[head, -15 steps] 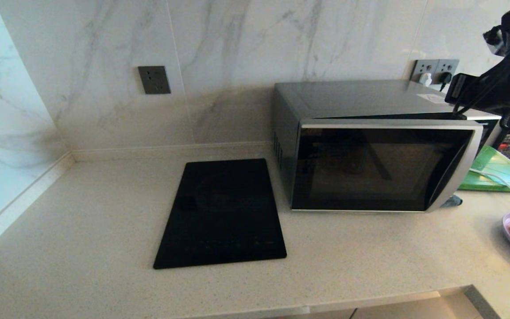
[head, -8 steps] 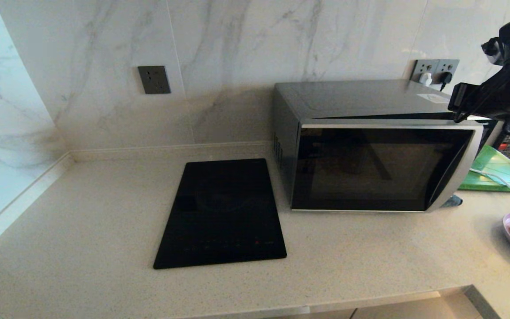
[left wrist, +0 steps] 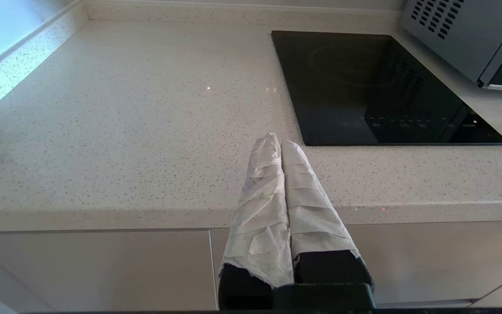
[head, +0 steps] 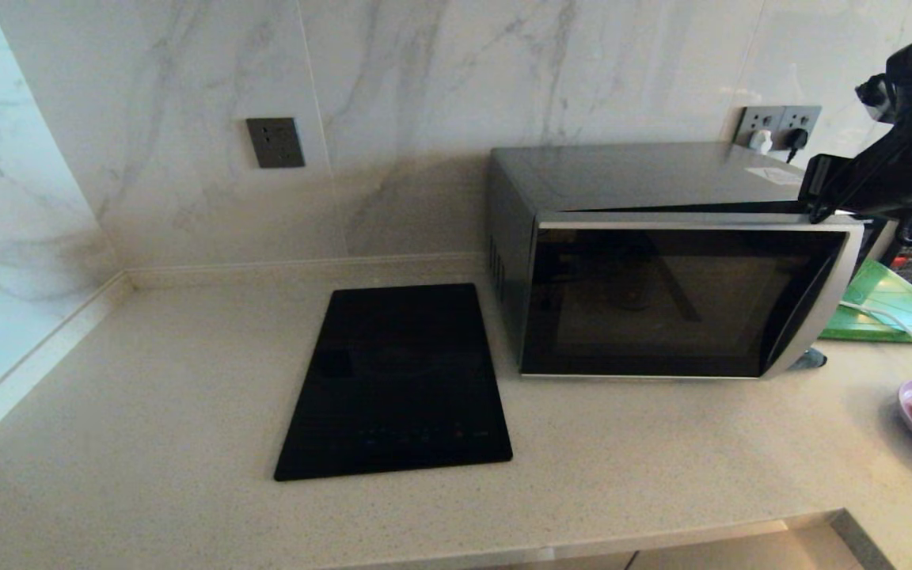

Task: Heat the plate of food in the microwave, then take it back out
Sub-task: Open the microwave oven

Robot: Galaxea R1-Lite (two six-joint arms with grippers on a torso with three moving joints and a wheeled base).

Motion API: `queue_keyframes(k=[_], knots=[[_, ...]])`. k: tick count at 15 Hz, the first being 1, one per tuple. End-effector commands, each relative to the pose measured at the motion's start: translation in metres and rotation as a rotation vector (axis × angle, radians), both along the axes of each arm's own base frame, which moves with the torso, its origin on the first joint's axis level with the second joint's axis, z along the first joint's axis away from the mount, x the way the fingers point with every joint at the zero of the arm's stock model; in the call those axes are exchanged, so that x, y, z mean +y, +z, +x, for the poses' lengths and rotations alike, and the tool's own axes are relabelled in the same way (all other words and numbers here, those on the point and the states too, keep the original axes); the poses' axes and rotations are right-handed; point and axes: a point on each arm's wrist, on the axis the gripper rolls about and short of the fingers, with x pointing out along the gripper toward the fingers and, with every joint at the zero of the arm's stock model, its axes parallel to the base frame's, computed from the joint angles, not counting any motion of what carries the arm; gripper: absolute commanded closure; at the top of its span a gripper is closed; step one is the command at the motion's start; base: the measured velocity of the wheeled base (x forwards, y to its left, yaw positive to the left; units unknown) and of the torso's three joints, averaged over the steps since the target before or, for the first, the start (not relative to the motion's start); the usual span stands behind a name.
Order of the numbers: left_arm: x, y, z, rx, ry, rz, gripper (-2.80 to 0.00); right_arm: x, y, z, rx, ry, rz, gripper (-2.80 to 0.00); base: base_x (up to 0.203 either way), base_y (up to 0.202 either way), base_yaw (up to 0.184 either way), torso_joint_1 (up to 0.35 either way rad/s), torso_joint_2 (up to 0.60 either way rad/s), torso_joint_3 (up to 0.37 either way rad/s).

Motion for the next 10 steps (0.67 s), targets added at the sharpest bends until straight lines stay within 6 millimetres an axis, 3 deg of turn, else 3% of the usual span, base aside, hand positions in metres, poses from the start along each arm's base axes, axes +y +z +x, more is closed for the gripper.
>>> queue_keyframes(k=[1,10], knots=[[0.0,0.0,0.0,0.001,0.001,-0.001,0.0,0.0,0.001,-0.002,0.003,-0.001,0.002,0.0,0.0,0.0,0.0,0.0,0.0,0.0],[0.0,0.0,0.0,0.001,0.001,-0.001,0.0,0.004,0.005,-0.026,0.112,0.011,0.019,0.0,0.0,0.0,0.0,0.0,0.0,0.0]])
